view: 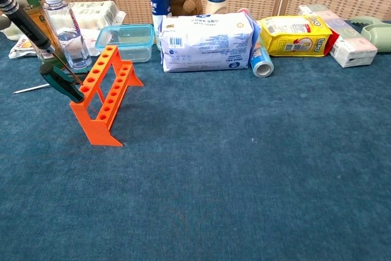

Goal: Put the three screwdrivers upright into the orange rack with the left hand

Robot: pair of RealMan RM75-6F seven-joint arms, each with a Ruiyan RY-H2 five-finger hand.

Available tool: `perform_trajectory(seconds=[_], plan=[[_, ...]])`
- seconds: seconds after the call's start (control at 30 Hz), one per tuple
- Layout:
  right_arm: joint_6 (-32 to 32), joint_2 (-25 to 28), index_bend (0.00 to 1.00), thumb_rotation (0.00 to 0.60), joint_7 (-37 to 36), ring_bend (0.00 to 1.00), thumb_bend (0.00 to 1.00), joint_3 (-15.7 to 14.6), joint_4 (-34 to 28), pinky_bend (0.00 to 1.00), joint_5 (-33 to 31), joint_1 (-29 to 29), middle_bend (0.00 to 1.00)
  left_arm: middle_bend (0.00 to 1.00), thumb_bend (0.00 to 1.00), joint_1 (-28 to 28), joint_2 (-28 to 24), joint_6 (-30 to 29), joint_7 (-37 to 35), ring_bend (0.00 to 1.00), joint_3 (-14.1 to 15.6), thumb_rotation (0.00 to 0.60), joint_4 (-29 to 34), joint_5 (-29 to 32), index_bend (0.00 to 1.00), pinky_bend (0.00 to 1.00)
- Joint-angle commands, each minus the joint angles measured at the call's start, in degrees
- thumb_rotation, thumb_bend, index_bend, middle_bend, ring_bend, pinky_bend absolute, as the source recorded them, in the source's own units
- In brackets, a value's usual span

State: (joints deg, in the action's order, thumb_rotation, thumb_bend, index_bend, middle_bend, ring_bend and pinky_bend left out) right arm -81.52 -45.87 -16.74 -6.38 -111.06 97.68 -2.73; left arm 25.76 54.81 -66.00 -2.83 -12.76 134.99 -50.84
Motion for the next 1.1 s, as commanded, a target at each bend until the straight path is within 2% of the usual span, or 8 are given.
perform_trajectory(seconds=[0.03,1.1], plan=[[0.0,0.0,0.06,0.6,-0.1,0.06,0.0,0.0,0.0,0.05,0.0,0.0,0.0,0.9,0.41,0.1,0.1,0.0,0.1,0.88,0.1,0.6,0.0,0.0,0.51,0.92],[-0.3,0.2,0.06,0.6,-0.6,0.06,0.0,-0.1,0.3,0.05,0.2,0.1,0.0,0.9,0.41,0.7,0.4,0.4,-0.9,0.88,0.5,0.6,-0.5,1.5,0.51,0.92]])
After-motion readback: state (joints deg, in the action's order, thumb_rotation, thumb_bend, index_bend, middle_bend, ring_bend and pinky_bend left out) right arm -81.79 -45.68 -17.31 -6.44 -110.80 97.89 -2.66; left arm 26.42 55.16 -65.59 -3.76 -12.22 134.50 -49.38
